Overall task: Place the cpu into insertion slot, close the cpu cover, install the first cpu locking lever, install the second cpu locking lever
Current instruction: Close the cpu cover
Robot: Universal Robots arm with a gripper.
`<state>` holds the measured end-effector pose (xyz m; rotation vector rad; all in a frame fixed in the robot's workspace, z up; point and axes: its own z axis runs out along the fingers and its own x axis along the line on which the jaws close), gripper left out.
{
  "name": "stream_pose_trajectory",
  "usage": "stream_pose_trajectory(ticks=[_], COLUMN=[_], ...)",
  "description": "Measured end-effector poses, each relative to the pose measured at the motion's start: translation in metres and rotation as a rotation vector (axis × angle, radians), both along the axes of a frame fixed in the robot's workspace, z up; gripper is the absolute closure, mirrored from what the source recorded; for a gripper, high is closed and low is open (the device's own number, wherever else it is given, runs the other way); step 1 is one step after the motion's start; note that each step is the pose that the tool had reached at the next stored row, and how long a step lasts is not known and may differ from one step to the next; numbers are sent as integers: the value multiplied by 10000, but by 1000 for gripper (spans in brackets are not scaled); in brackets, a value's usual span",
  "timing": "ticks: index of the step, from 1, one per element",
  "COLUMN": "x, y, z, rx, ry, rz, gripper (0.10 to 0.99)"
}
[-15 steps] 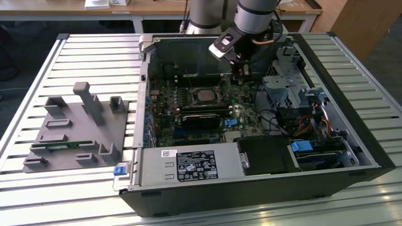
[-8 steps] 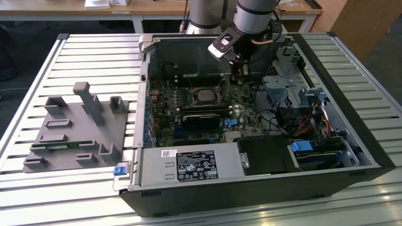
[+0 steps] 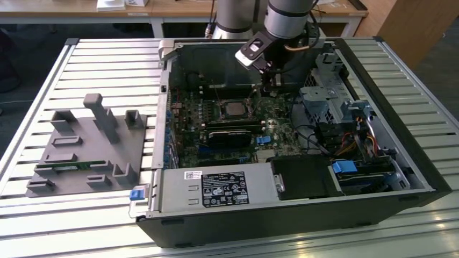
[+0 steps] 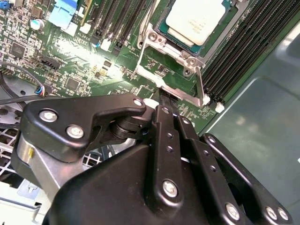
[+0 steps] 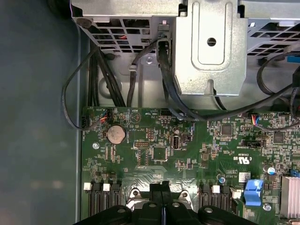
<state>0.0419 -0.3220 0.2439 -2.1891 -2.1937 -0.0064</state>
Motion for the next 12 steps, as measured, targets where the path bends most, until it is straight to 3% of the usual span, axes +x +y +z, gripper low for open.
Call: stream_pose_trajectory(ticks=[12], x=[-23], y=[0], z=[-2], rx=[1], ry=[0], rz=[0], gripper=[969])
